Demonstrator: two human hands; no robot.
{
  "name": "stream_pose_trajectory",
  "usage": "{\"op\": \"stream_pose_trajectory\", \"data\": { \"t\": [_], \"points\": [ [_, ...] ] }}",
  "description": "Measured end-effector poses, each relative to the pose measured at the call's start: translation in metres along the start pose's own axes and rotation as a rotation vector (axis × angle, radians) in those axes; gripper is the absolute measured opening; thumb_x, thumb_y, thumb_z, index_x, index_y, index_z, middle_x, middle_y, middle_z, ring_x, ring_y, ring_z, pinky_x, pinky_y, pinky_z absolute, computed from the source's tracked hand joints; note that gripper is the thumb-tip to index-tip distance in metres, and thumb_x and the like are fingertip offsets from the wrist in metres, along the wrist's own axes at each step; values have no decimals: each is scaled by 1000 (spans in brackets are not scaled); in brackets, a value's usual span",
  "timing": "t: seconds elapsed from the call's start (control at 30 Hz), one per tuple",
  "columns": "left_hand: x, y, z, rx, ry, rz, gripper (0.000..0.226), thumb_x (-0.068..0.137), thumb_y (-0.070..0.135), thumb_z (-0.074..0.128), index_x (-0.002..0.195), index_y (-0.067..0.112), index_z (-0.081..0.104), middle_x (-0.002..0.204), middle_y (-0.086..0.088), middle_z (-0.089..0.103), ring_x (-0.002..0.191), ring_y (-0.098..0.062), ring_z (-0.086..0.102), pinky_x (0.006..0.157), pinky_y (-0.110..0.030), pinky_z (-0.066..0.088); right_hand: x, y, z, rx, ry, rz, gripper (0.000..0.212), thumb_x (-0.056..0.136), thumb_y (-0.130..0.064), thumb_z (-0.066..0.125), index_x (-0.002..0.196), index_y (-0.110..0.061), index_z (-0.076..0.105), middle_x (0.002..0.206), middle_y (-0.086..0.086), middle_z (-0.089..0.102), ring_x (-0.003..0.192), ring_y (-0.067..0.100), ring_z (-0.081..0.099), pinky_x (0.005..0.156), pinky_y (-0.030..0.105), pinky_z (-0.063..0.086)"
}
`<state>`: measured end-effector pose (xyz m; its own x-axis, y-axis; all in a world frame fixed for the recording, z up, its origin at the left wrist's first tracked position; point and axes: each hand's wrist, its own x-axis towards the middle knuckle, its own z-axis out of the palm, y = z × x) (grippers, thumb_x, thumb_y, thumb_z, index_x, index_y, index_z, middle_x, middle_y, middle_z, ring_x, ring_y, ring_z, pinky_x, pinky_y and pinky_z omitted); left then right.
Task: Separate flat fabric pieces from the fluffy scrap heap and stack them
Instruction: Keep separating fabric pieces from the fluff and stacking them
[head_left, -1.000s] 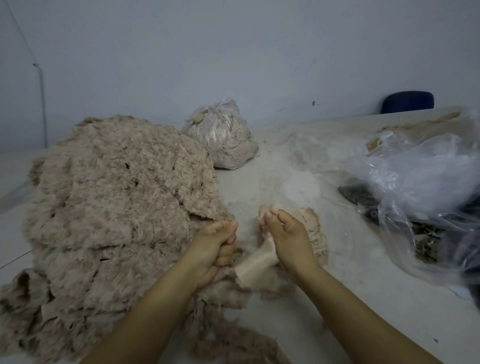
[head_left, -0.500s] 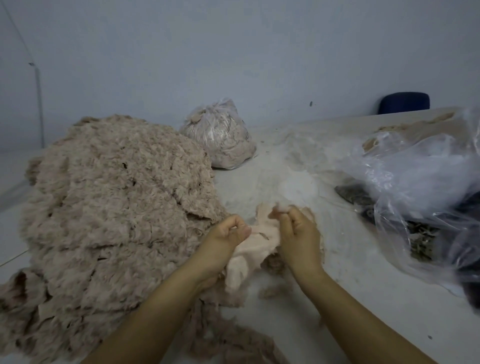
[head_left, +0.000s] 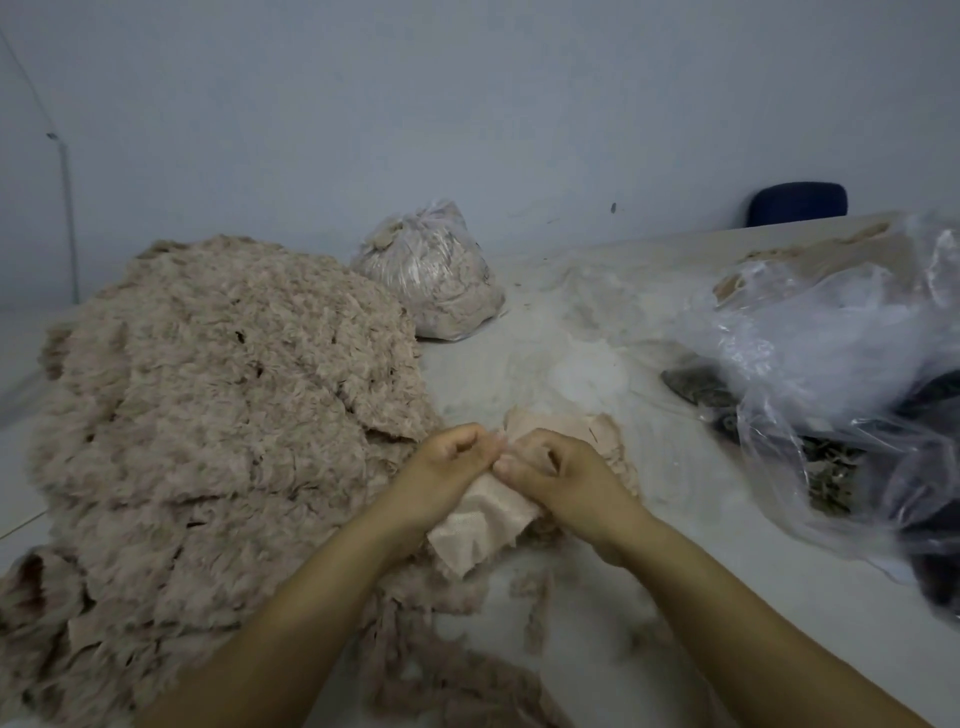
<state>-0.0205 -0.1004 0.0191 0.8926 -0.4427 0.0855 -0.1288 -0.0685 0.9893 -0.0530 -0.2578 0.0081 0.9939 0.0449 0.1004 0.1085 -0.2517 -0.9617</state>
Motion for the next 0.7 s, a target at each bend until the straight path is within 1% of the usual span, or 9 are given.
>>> {"op": "stream_pose_trajectory", "data": {
  "t": [0.07, 0.13, 0.2, 0.27, 0.37, 0.47, 0.53, 0.63, 0.7],
  "points": [
    [3, -5, 2, 36, 125, 15, 35, 83, 48, 49, 63, 21, 59, 57, 10, 55, 54, -4, 50, 52, -19, 40, 4, 2, 8, 66, 140, -42, 31, 90, -26, 64, 68, -12, 48, 60, -4, 46, 56, 8, 42, 56, 26, 35],
    [6, -14, -5, 79, 271, 1, 40, 86, 51, 46, 60, 21, 51, 51, 10, 45, 48, -4, 41, 48, -21, 33, 6, 3, 6, 71, 254, -44, 34, 91, -22, 62, 64, -11, 44, 56, -1, 39, 59, 9, 39, 56, 28, 32],
    [4, -23, -17, -52, 408, -87, 41, 93, 45, 46, 62, 19, 46, 42, 10, 37, 36, -4, 31, 38, -18, 26, 8, 3, -6, 118, 380, -25, 29, 92, -20, 61, 70, -5, 49, 61, 11, 39, 66, 15, 41, 60, 35, 35],
    [-1, -33, -35, -84, 518, -157, 39, 95, 40, 49, 63, 17, 44, 38, 9, 34, 30, -5, 27, 32, -15, 22, 8, 1, -24, 201, 459, -26, 30, 93, -17, 58, 68, -13, 43, 60, 8, 36, 62, 17, 37, 54, 30, 31],
    [-3, -35, -34, 115, 400, -176, 48, 86, 51, 51, 72, 6, 59, 45, 3, 48, 36, -10, 41, 35, -19, 31, 12, -4, -33, 216, 351, -25, 30, 95, -21, 57, 69, -15, 42, 57, 1, 33, 46, 10, 30, 40, 21, 24],
    [5, -23, -5, -44, 225, -265, 76, 65, 74, 41, 88, 7, 67, 70, -3, 70, 60, -11, 64, 57, -27, 51, 16, -14, -15, 206, 210, -55, 24, 96, -22, 55, 77, -9, 48, 53, -5, 39, 43, 3, 34, 41, 15, 29],
    [12, -14, 10, -231, 150, -300, 80, 66, 77, 41, 94, 9, 71, 86, -9, 74, 78, -18, 71, 65, -29, 55, 20, -21, -9, 328, 128, -63, 22, 96, -24, 54, 80, -10, 48, 51, -4, 40, 40, 4, 33, 39, 17, 28],
    [21, -1, 17, -615, 22, -260, 57, 88, 53, 48, 103, 4, 72, 94, -18, 72, 82, -25, 71, 65, -29, 57, 27, -25, -13, 465, 57, -75, 22, 97, -26, 52, 83, -9, 49, 47, -3, 42, 36, 6, 32, 35, 16, 27],
    [29, 0, 22, -663, 166, -243, 36, 91, 30, 57, 107, -1, 67, 92, -18, 72, 78, -25, 71, 61, -28, 57, 32, -18, -17, 419, 118, -72, 29, 97, -25, 53, 73, -10, 47, 45, -6, 42, 36, 5, 33, 36, 16, 28]
  ]
}}
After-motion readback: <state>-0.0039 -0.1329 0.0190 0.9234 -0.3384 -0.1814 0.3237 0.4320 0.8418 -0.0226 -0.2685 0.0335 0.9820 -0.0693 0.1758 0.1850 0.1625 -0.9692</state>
